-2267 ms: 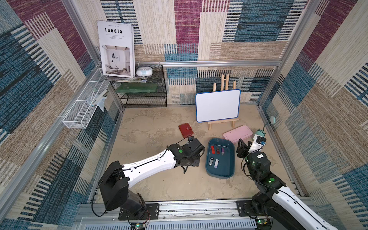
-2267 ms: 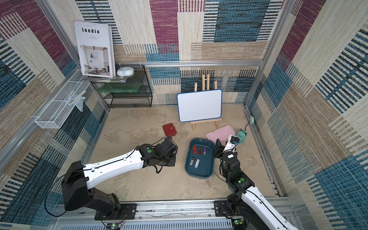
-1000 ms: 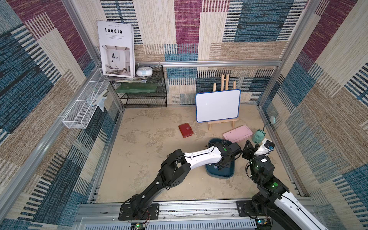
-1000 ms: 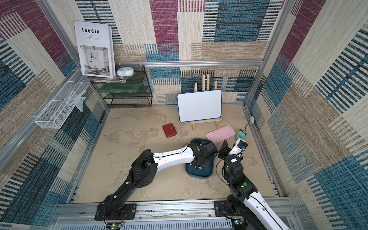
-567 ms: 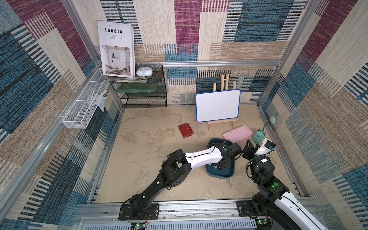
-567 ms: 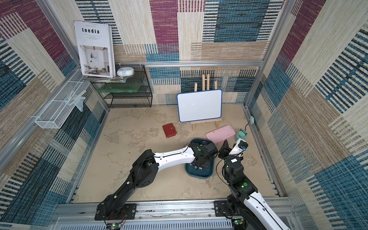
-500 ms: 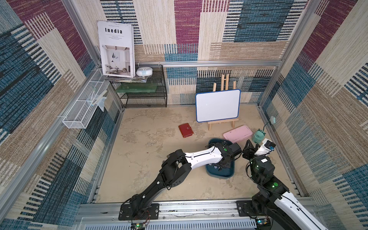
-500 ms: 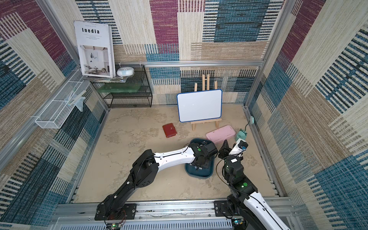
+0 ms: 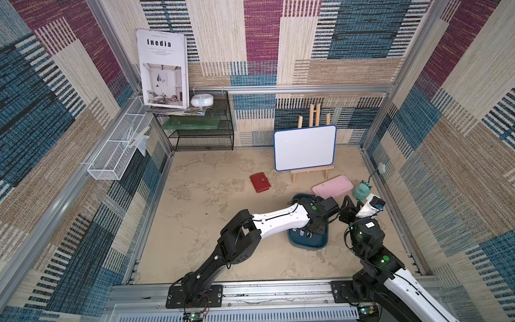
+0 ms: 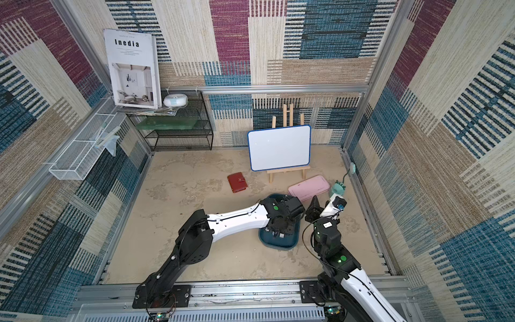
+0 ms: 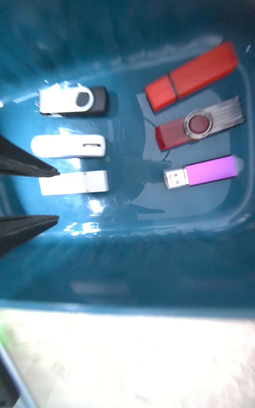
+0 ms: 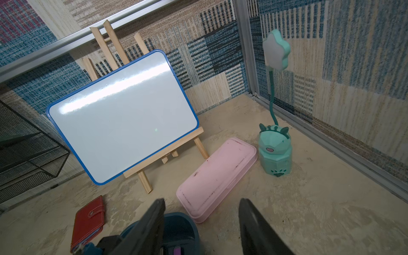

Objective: Put the usb flash drive into the storage box
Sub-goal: Place the USB flash in the storage box, then pick up the USB flash from the center of the board.

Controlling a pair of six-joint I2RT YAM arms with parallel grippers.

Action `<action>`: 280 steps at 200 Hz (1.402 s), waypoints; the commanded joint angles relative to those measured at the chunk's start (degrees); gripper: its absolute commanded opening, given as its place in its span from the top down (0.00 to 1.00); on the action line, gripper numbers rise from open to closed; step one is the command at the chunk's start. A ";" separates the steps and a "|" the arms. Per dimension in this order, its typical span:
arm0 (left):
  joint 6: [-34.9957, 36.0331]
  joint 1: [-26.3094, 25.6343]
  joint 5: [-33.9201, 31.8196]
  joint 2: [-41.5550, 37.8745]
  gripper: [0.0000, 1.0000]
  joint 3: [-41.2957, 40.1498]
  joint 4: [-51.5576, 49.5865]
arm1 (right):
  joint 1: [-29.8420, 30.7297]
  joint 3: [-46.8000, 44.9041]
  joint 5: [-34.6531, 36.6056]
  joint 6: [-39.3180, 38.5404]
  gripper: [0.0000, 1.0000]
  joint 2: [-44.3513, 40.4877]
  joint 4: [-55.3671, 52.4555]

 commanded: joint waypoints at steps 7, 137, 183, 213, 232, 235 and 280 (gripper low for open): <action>1.27 0.07 -4.26 -5.07 0.65 -3.11 -0.40 | 0.03 0.21 -1.06 -0.87 0.42 -0.42 1.70; 10.42 26.87 -8.05 -63.43 0.46 -49.63 -4.38 | 2.02 16.03 -49.30 -12.01 0.53 32.40 8.53; 15.13 32.22 -12.06 -77.42 0.40 -49.62 -13.40 | 14.58 33.26 -53.30 -26.93 0.46 57.90 -0.30; 20.01 33.33 -15.53 -82.27 0.38 -51.50 -15.69 | 18.76 45.22 -55.27 -38.97 0.39 71.88 -7.48; 20.54 33.21 -11.70 -87.17 0.37 -54.31 -13.20 | 19.76 51.34 -54.37 -46.30 0.35 79.03 -10.12; 20.83 33.18 -10.90 -87.95 0.37 -54.51 -12.62 | 19.78 52.33 -54.90 -47.34 0.35 80.05 -10.62; 21.00 33.18 -10.92 -93.26 0.31 -56.36 -10.71 | 21.54 64.36 -57.20 -61.99 0.30 90.26 -17.28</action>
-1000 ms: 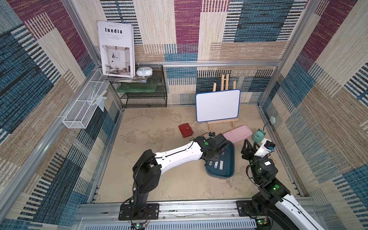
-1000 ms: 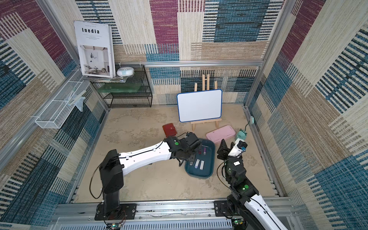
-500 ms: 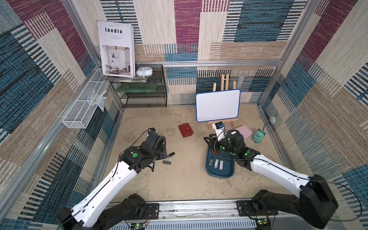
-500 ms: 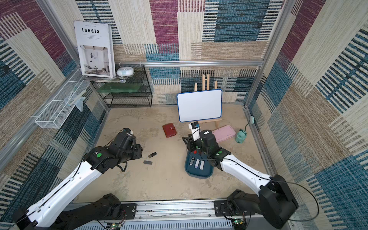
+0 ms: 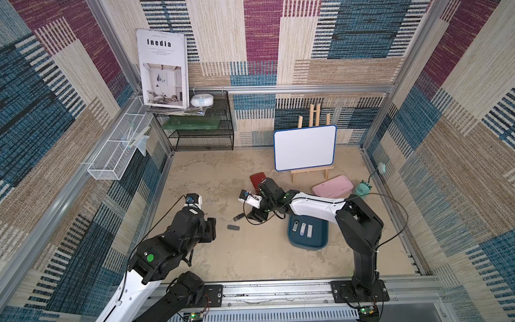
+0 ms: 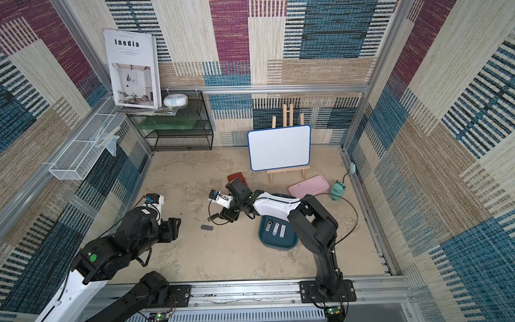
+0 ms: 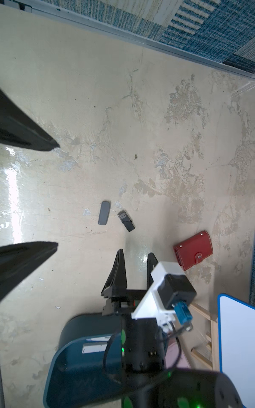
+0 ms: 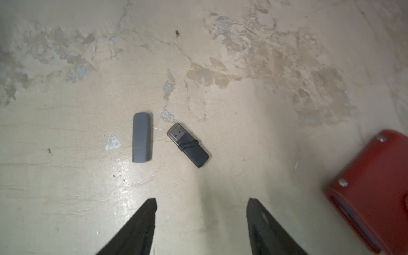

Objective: Put the usb flash drive into the storage box
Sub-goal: Pick up the USB flash from the center of the board.

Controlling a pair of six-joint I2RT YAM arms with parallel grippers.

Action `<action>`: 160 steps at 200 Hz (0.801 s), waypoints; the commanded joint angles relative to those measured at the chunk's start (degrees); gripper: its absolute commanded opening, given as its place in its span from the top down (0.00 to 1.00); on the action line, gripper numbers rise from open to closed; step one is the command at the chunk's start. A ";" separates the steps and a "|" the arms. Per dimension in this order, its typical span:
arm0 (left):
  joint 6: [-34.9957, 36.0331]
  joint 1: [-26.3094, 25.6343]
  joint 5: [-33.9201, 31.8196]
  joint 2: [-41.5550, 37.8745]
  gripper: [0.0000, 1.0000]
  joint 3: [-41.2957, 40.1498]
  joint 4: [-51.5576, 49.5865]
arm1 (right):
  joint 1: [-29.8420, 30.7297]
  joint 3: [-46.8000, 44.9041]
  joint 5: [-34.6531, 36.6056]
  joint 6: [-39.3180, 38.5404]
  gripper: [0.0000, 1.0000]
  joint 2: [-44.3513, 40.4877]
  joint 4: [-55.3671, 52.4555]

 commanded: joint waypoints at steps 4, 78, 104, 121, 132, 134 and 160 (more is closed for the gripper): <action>1.03 0.04 0.34 -0.67 0.31 -0.36 1.48 | 0.65 4.96 -1.64 -11.77 0.30 3.99 -5.37; 0.57 0.04 -1.21 -0.38 0.31 -0.35 1.02 | 0.76 17.86 -6.25 -22.03 0.32 13.86 -13.07; 0.55 0.02 -1.41 -0.37 0.31 -0.35 1.00 | 1.02 22.92 -6.80 -22.69 0.35 17.69 -17.17; 0.47 0.05 -1.79 -0.40 0.31 -0.35 0.89 | 1.02 24.97 -7.27 -23.44 0.38 19.61 -19.17; 0.39 0.04 -1.90 -0.38 0.31 -0.35 0.78 | 1.02 25.92 -7.36 -24.05 0.40 20.50 -20.41; 0.38 0.00 -1.96 -0.27 0.31 -0.35 0.77 | 1.02 26.15 -7.36 -24.17 0.41 20.61 -20.62; 0.42 0.05 -2.15 -0.29 0.31 -0.34 0.82 | 1.06 28.53 -7.95 -24.63 0.46 22.34 -23.96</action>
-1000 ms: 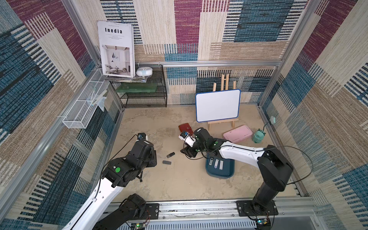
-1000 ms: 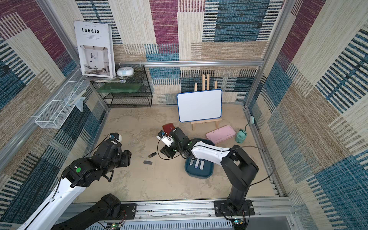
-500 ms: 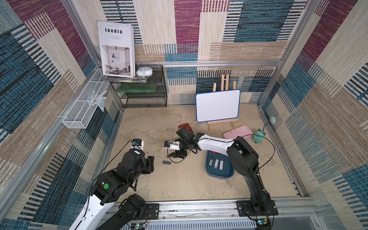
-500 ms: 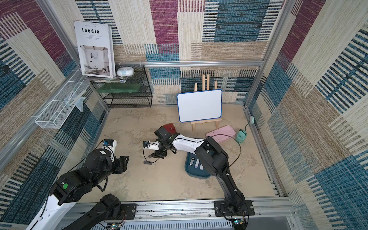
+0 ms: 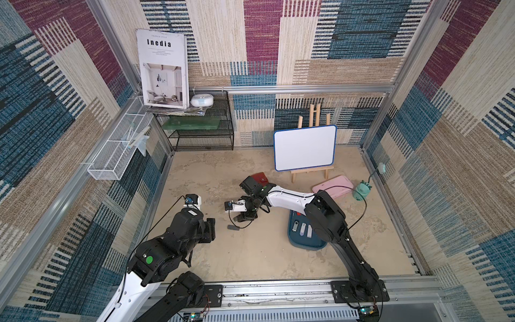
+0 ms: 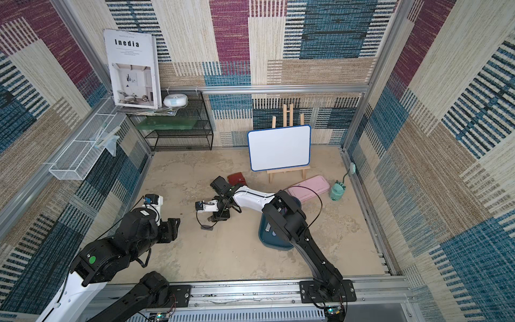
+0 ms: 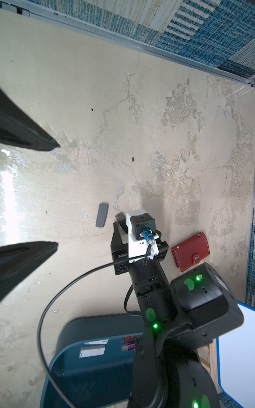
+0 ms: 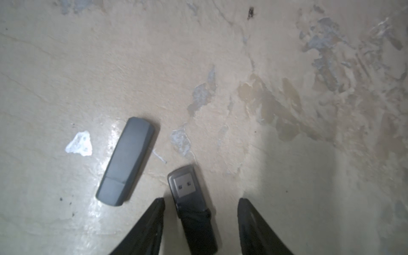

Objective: Put the usb flash drive into the storage box
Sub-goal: Pick up the USB flash from the center of the board.

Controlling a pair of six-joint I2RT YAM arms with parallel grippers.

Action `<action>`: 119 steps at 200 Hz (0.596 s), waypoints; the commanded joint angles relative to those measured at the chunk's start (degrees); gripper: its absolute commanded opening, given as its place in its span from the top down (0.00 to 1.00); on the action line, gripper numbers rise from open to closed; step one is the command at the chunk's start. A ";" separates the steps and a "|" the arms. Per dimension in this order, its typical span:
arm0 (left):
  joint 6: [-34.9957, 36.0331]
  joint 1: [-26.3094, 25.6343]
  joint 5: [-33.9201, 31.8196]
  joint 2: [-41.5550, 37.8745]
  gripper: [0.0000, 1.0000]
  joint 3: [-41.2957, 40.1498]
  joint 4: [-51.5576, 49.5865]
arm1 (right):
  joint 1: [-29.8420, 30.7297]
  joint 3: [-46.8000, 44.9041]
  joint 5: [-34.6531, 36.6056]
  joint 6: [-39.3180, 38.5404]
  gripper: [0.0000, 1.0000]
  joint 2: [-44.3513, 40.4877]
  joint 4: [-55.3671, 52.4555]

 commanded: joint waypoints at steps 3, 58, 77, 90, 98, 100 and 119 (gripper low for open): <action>-0.10 0.07 -0.90 0.01 0.31 0.02 0.52 | 0.11 1.93 -1.52 -1.53 0.46 1.38 -5.63; -0.17 0.04 -1.16 -0.02 0.31 0.02 0.46 | 0.11 3.16 -1.27 -0.22 0.60 3.62 -9.48; -0.16 0.13 -1.18 -0.05 0.31 -0.01 0.51 | 0.24 3.33 0.06 0.57 0.64 3.78 -10.73; -0.18 0.07 -1.08 -0.09 0.31 -0.07 0.46 | 0.19 3.29 0.71 0.86 0.66 3.43 -11.51; -0.20 0.07 -1.04 -0.03 0.31 -0.05 0.46 | 0.14 2.87 0.96 1.14 0.67 3.11 -11.59; -0.21 0.07 -1.05 -0.08 0.31 -0.06 0.48 | 0.18 2.76 1.09 1.33 0.67 3.08 -11.55; -0.21 0.07 -1.03 -0.12 0.31 -0.07 0.51 | 0.16 1.92 2.17 2.44 0.68 2.55 -11.63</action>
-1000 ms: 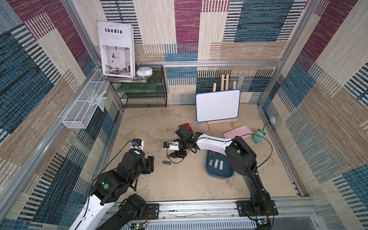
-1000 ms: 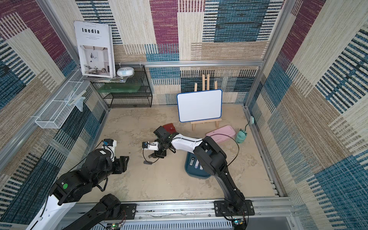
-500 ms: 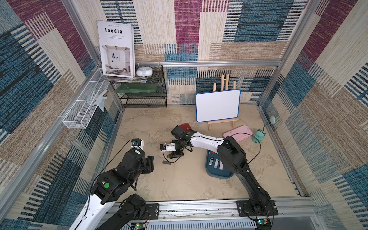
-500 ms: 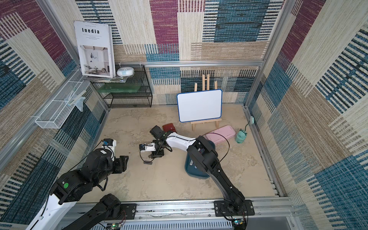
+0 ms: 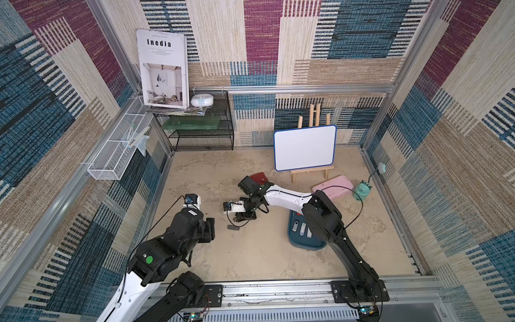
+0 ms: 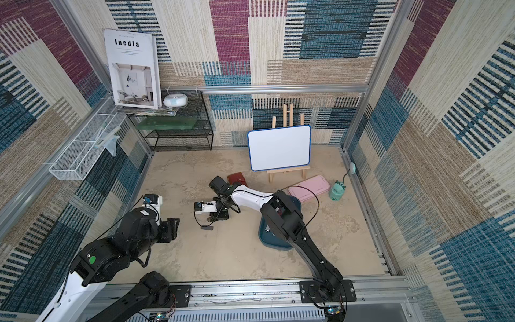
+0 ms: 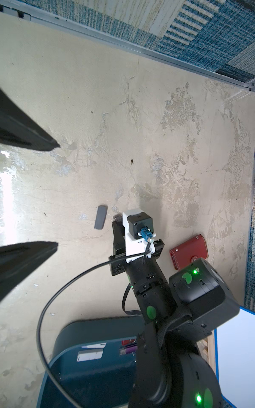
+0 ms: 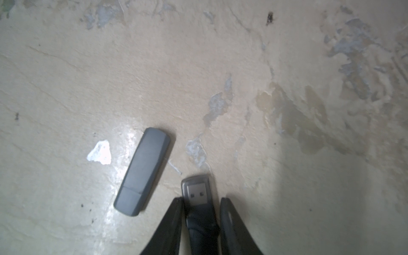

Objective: Put the usb flash drive into the storage box
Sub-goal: Pick up the USB flash from the center of the board.

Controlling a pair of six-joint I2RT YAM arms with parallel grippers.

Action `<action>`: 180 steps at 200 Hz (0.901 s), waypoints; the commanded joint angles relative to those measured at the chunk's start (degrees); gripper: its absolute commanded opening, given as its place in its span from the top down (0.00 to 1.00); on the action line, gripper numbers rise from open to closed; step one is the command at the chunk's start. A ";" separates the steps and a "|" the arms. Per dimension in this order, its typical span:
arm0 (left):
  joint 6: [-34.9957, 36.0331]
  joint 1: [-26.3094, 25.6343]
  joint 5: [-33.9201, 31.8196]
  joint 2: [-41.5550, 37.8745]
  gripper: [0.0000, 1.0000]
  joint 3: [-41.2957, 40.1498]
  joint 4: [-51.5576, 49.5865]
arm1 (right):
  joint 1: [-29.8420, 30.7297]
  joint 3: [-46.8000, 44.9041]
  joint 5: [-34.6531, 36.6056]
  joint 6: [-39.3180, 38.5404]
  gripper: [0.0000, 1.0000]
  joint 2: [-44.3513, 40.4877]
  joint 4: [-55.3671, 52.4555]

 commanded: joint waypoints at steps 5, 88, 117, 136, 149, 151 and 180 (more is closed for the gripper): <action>-0.17 0.05 -0.57 -0.13 0.31 -0.07 0.51 | -0.01 -1.57 5.36 2.06 0.68 -0.04 -6.88; -0.23 0.04 -0.42 -0.19 0.31 -0.11 0.47 | 0.67 -5.81 8.25 12.91 0.78 -4.82 -0.01; -0.24 0.05 -0.48 -0.21 0.31 -0.15 0.49 | 1.37 -7.86 9.04 15.79 0.81 -7.43 3.25; -0.23 0.04 -0.39 -0.27 0.31 -0.24 0.47 | 1.50 -8.86 9.46 17.80 0.82 -9.36 4.80; -0.22 0.04 -0.42 -0.28 0.31 -0.20 0.46 | 1.54 -10.62 9.90 19.46 0.82 -11.76 6.92; -0.28 0.04 -0.40 -0.34 0.31 -0.23 0.47 | 1.46 -10.97 9.92 19.74 0.82 -12.21 7.33; -0.22 0.04 -0.50 -0.28 0.31 -0.24 0.53 | 0.90 -14.15 10.92 25.49 0.82 -18.12 10.21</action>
